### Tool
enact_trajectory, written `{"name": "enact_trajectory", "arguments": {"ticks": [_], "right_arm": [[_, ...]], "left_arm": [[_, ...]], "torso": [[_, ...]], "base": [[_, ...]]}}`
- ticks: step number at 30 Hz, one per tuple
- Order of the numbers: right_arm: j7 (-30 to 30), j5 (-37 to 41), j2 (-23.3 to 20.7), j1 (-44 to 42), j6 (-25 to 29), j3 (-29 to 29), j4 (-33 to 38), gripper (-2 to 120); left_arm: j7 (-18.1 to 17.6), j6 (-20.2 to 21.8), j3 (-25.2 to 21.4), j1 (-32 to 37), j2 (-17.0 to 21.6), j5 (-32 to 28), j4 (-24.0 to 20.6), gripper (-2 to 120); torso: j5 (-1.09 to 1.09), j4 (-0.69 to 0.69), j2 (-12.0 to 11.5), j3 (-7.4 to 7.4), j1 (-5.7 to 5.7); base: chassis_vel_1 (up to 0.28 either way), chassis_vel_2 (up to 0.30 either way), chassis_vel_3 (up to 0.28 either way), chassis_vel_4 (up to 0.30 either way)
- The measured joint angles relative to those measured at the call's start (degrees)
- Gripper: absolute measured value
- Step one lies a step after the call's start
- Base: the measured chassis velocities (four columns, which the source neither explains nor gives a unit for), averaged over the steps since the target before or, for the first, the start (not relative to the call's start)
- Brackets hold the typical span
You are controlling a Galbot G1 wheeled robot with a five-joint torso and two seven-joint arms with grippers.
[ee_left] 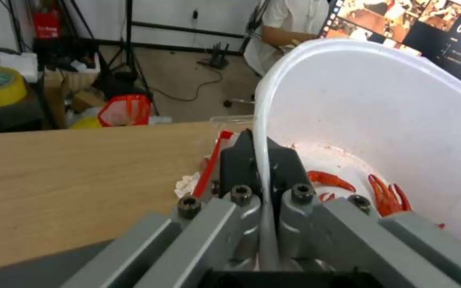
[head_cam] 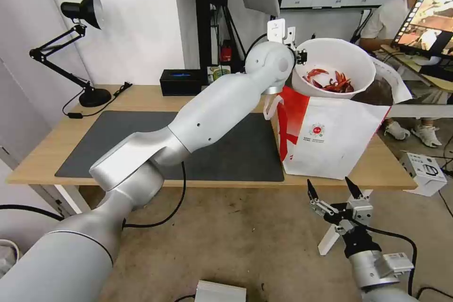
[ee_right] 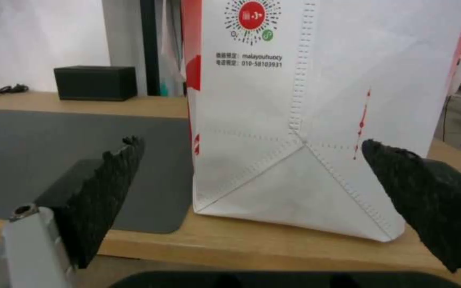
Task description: Pick up the trash from the table and place it into the takeout bag.
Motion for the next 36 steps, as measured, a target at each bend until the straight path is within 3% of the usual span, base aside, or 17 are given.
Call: {"name": "enact_trajectory", "arguments": {"ticks": [20, 23, 26, 36], "right_arm": [[0.0, 0.0, 0.0, 0.0, 0.0, 0.0, 0.0, 100], [0.0, 0.0, 0.0, 0.0, 0.0, 0.0, 0.0, 100], [0.0, 0.0, 0.0, 0.0, 0.0, 0.0, 0.0, 100], [0.0, 0.0, 0.0, 0.0, 0.0, 0.0, 0.0, 100]], "left_arm": [[1.4, -0.2, 1.1, -0.2, 0.1, 3.7, -1.2, 0], [1.5, -0.2, 1.2, -0.2, 0.1, 3.8, -1.4, 6], [1.7, -0.3, 1.2, -0.2, 0.1, 4.5, -1.5, 22], [1.8, -0.5, 0.9, -0.2, 0.1, 4.3, -2.2, 55]], "torso": [[0.00, 0.00, 0.0, 0.00, 0.00], [0.00, 0.00, 0.0, 0.00, 0.00], [0.00, 0.00, 0.0, 0.00, 0.00], [0.00, 0.00, 0.0, 0.00, 0.00]], "base": [[0.000, 0.000, 0.000, 0.000], [0.000, 0.000, 0.000, 0.000], [0.000, 0.000, 0.000, 0.000], [0.000, 0.000, 0.000, 0.000]]}}
